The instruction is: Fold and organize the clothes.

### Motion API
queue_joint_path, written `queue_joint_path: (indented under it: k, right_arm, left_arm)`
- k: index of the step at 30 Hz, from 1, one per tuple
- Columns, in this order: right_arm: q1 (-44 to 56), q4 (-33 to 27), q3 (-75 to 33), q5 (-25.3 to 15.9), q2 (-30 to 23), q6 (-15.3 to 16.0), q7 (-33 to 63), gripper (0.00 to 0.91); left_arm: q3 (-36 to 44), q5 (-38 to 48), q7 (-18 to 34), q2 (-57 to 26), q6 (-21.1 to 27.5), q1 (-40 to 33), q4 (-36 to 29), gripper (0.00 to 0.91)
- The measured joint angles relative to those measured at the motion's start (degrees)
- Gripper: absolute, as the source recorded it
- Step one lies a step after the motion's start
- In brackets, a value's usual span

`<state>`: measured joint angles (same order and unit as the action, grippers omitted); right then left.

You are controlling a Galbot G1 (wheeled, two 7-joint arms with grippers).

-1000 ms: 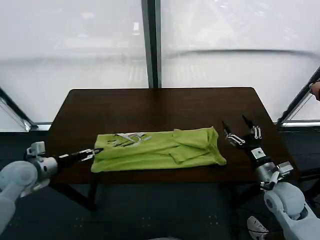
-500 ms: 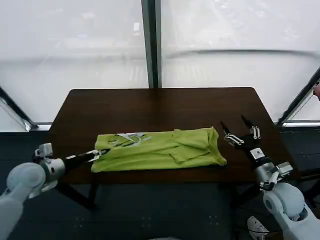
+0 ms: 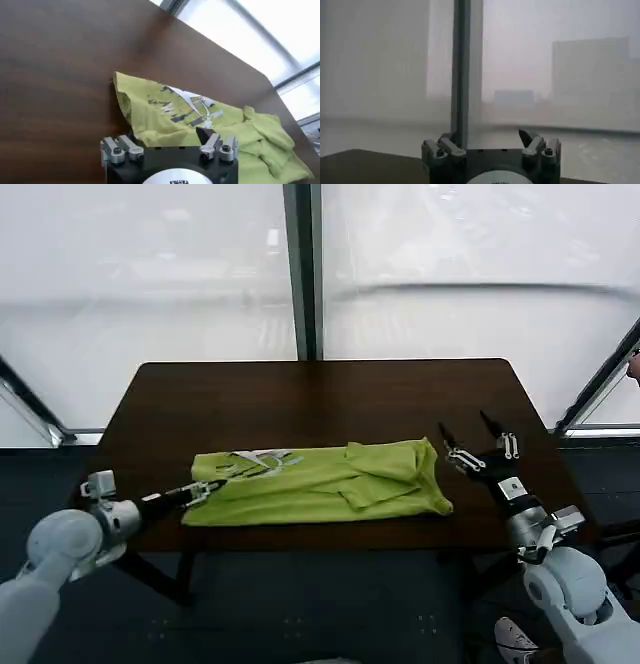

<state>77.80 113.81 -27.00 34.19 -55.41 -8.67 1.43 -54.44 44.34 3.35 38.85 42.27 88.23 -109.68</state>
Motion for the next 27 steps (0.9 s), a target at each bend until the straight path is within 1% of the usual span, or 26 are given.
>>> queue_joint_path:
  k: [4, 8, 12, 15, 18, 27]
  right_arm:
    - [0.88, 0.78, -0.79, -0.38, -0.68, 0.35, 0.17, 0.878]
    - [2.46, 1.98, -2.21, -1.05, -1.35, 1.25, 0.23, 0.878]
    - [4.62, 2.85, -4.08, -1.38, -2.12, 1.93, 0.33, 0.878]
    - [6.15, 2.91, -5.73, -1.44, -2.78, 2.03, 0.46, 0.878]
    - [7.40, 2.91, -7.17, -1.63, -3.50, 2.04, 0.54, 0.878]
    - [10.26, 3.04, -9.04, -3.57, -5.34, 1.91, 0.51, 0.878]
  left_arm:
    - [-2.81, 3.42, 1.86, -0.07, -0.02, 1.00, -1.17, 0.000]
    - [-2.75, 15.23, 6.37, 1.21, -0.03, -0.61, -3.20, 0.000]
    - [-0.19, 28.06, 11.34, 3.68, -0.05, -3.34, -6.51, 0.000]
    - [2.79, 34.09, 14.06, 5.92, -0.07, -5.35, -8.88, 0.000]
    - [6.35, 36.84, 15.36, 8.27, -0.07, -7.24, -10.95, 0.000]
    - [17.45, 38.63, 19.30, 15.72, -0.08, -14.26, -11.20, 0.000]
